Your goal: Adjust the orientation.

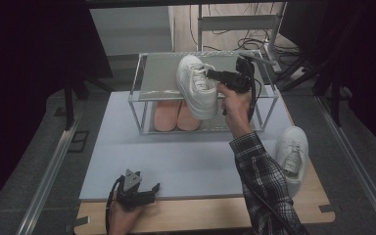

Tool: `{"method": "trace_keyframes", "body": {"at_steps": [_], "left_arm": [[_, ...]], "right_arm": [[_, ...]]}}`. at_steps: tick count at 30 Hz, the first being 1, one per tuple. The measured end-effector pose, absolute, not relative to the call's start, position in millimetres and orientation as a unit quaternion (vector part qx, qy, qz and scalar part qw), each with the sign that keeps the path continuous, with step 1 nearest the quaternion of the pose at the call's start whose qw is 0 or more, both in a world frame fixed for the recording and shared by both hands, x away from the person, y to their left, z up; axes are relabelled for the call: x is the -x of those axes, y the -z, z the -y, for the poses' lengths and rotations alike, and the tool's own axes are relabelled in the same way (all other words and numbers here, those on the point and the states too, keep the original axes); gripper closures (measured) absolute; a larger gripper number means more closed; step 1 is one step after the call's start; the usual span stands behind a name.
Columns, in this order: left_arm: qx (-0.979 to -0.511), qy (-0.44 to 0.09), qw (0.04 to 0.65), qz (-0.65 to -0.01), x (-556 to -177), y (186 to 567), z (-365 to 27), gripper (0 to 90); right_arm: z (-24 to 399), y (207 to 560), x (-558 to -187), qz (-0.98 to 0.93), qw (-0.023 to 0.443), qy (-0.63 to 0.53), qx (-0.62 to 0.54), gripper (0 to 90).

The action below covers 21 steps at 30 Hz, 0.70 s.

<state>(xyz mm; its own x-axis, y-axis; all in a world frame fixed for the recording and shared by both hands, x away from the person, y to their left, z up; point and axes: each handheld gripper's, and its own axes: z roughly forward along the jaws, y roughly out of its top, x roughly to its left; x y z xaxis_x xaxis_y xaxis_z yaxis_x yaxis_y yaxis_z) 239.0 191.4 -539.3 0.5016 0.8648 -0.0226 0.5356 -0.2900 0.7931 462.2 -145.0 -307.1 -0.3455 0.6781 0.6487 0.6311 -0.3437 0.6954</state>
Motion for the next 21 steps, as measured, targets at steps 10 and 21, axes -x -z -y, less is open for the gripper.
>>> {"method": "trace_keyframes", "body": {"at_steps": [10,21], "left_arm": [[-0.774,-0.213,0.389,-0.452,-239.0,539.4,-191.3,13.1],[-0.774,-0.212,0.389,-0.452,-238.8,539.4,-191.1,13.1]], "right_arm": [[153.1,318.2,-466.3,-0.568,-0.005,-0.614,-0.548,56.6],[174.1,309.2,-447.7,-0.580,0.017,-0.627,-0.520,52.8]]}}
